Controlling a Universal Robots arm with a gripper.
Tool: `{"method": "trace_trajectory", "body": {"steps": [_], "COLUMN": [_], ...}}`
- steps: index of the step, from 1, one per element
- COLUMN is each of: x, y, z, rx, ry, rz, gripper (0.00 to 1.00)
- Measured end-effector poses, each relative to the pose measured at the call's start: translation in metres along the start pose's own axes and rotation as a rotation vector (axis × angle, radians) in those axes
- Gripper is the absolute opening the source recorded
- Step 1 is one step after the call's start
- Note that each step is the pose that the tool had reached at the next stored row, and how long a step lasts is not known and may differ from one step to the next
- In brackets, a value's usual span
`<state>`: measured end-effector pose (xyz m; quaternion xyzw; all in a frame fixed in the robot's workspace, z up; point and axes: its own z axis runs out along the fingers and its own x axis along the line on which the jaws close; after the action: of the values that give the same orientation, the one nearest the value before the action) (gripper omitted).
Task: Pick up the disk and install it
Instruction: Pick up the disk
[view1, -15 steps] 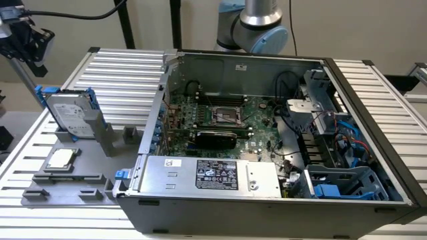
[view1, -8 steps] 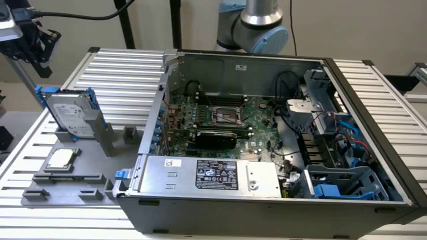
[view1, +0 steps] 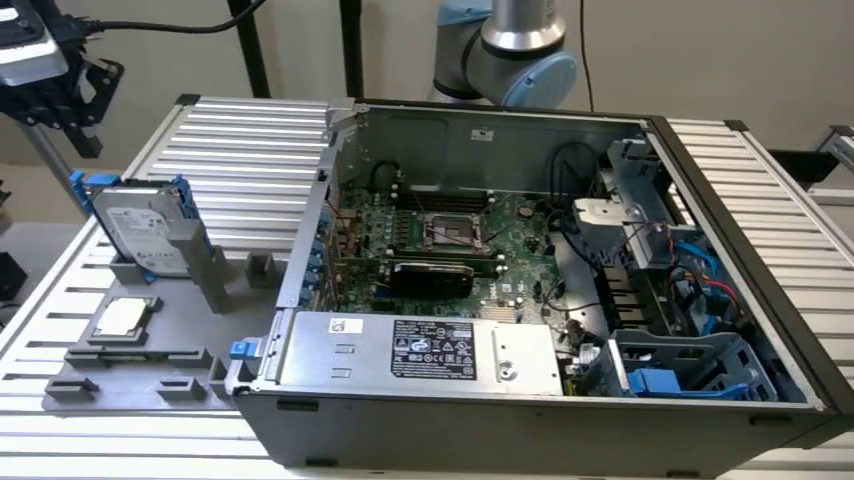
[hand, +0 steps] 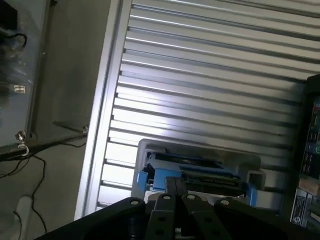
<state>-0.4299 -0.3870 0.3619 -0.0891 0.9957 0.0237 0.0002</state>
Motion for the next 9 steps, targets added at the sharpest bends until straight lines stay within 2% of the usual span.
{"method": "trace_trajectory", "body": {"steps": [9], "x": [0.0], "y": [-0.0001], "z": [0.0017], "rx": [-0.0008], "ry": [0.0076], "rz": [-0.163], "gripper": [0.0]}}
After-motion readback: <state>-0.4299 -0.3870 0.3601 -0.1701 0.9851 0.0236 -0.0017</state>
